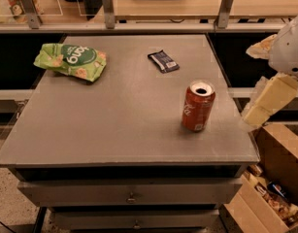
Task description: Move coke can near rxbar blueberry
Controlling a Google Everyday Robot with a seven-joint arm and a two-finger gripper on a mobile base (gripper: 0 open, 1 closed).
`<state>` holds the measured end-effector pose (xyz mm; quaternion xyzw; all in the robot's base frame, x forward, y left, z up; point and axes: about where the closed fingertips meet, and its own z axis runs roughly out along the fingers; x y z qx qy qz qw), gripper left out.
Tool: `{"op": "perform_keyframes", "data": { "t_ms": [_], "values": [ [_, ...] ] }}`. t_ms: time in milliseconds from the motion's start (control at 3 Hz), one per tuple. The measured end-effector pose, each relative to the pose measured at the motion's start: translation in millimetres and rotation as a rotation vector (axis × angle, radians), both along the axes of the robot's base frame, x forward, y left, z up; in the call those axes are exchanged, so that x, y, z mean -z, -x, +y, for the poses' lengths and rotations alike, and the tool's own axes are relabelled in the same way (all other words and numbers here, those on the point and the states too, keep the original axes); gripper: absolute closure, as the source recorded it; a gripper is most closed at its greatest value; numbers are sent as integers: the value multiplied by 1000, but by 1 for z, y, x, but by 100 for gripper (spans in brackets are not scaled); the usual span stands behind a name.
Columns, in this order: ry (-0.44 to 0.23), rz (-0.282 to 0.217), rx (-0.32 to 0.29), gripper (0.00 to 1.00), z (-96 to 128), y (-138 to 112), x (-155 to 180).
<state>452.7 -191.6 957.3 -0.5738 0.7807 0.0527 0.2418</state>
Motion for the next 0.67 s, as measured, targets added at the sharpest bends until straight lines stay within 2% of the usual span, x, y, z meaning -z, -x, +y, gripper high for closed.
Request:
{"op": "perform_keyframes", "data": {
  "t_ms": [667],
  "values": [
    [-216,2,-12,0,33,-16,44]
  ]
}}
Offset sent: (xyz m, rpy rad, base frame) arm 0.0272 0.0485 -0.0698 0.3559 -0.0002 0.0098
